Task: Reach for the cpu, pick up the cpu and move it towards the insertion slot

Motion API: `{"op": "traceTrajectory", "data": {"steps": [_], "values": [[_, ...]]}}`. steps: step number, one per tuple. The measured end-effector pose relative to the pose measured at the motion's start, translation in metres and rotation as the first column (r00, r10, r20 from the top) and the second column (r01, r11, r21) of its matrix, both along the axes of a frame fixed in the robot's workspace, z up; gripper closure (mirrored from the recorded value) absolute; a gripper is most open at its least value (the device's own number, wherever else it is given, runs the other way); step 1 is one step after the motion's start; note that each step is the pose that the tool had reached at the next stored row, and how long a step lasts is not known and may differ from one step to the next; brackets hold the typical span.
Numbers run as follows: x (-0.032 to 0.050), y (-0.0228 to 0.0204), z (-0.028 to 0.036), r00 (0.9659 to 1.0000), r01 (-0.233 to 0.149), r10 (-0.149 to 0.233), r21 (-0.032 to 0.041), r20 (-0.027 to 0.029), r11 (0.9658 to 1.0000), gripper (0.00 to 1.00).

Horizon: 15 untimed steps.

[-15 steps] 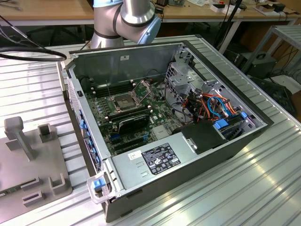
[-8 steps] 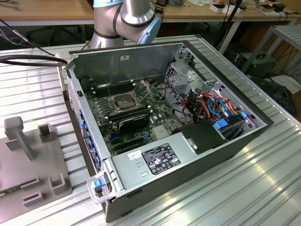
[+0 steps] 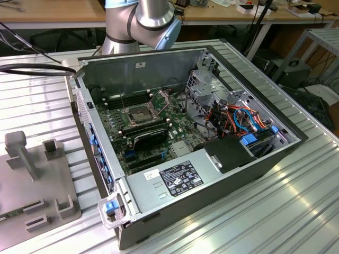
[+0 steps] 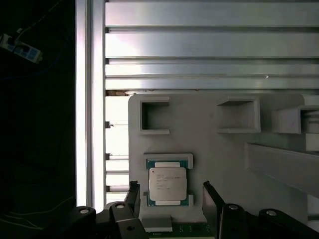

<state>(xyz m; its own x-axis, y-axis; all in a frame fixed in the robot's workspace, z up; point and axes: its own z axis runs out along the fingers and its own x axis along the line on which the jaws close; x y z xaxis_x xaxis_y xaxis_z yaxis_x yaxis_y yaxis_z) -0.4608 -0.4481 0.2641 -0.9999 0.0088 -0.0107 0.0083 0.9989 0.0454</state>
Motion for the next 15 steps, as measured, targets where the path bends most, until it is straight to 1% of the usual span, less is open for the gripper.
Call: {"op": "traceTrajectory", "data": {"steps": [10, 11, 12, 13, 14, 15], "values": [[0.0000, 0.0001, -0.0002, 1.0000, 0.000, 0.000, 0.0001, 0.0001, 1.0000, 0.38], [0.0000, 0.0001, -0.0004, 1.0000, 0.000, 0.000, 0.0003, -0.0011, 1.0000, 0.38], [0.0000, 0.0002, -0.0005, 1.0000, 0.000, 0.000, 0.0004, -0.0049, 1.0000, 0.38], [-0.0001, 0.0002, -0.0004, 0.9999, 0.000, 0.000, 0.0003, -0.0110, 1.0000, 0.38], [-0.0001, 0.0002, -0.0003, 0.9999, 0.000, 0.000, 0.0002, -0.0132, 1.0000, 0.38], [-0.0001, 0.0002, -0.0002, 0.9999, 0.000, 0.000, 0.0001, -0.0136, 1.0000, 0.38]]}}
